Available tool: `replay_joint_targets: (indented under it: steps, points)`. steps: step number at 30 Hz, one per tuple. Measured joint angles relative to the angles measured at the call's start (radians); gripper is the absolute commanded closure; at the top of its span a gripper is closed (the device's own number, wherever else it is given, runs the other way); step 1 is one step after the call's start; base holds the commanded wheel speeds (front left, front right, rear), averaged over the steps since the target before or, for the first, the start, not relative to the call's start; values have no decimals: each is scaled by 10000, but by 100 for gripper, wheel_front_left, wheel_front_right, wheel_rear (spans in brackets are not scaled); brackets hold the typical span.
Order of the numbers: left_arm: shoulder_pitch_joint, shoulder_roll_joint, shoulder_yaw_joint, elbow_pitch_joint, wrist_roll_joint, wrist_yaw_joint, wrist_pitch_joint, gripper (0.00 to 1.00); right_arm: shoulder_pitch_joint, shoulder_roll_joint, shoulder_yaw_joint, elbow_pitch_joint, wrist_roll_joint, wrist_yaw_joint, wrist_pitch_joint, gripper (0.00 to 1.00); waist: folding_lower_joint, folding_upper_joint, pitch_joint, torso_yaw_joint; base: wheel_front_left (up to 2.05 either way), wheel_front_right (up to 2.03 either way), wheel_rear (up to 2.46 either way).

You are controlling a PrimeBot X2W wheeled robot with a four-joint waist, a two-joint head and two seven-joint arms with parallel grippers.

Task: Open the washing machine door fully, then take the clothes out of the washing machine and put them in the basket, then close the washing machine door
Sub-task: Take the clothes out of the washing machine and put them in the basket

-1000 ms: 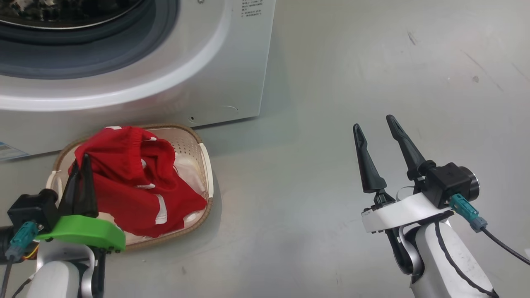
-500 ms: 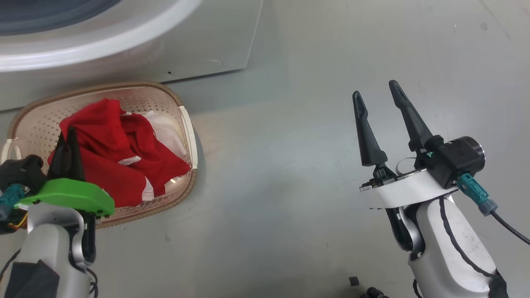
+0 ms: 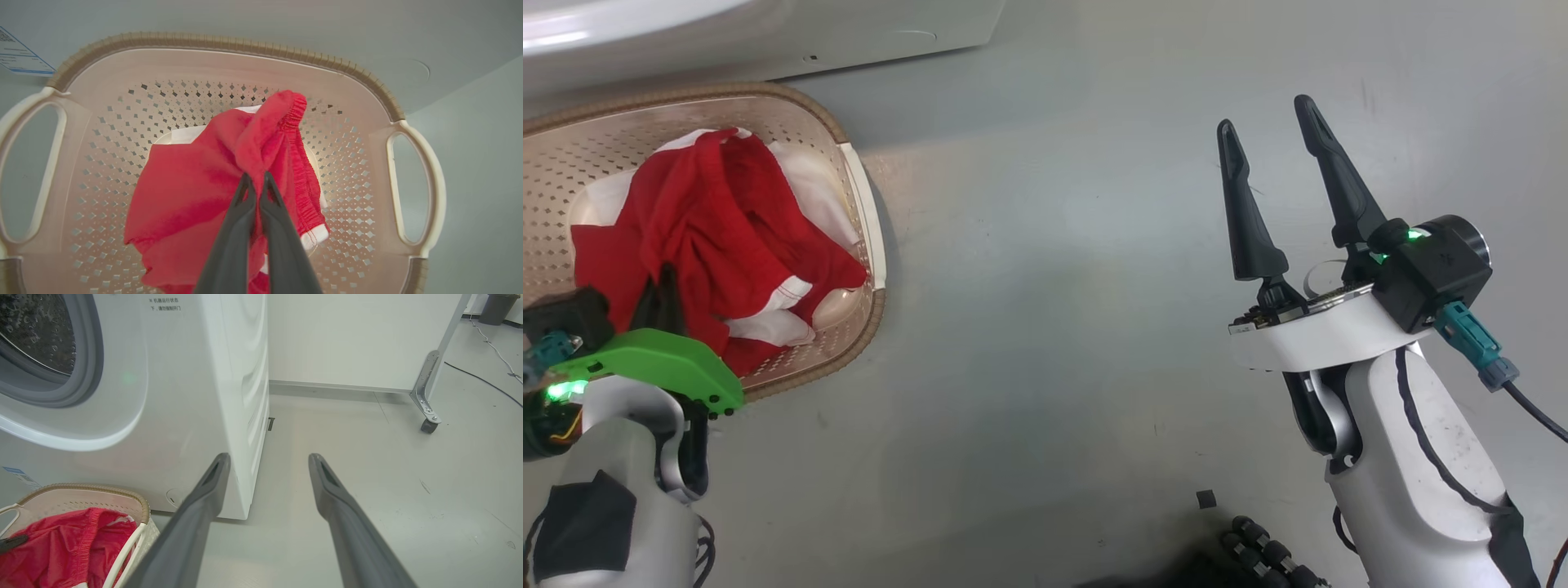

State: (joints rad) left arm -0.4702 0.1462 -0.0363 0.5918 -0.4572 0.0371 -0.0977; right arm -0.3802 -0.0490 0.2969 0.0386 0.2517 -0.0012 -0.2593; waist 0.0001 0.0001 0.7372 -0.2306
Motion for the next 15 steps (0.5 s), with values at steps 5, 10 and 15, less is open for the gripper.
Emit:
replay_joint_targets:
  steps: [5, 10, 15]
  points:
    - [-327, -59, 17, 809, -81, -75, 29, 100, -82, -2, 52, 54, 0, -13, 0, 0, 0, 0, 145, 15, 0, 0, 0]
    - [-650, -69, -65, 1417, -81, -261, 0, 100, -215, -2, 59, 157, -2, -15, 0, 0, -1, 0, 139, 68, 0, 0, 0]
    - [-737, -144, -207, 2094, -82, -437, 10, 68, -228, -4, 59, 318, 2, -13, 0, 0, 0, 0, -30, 144, 0, 0, 0]
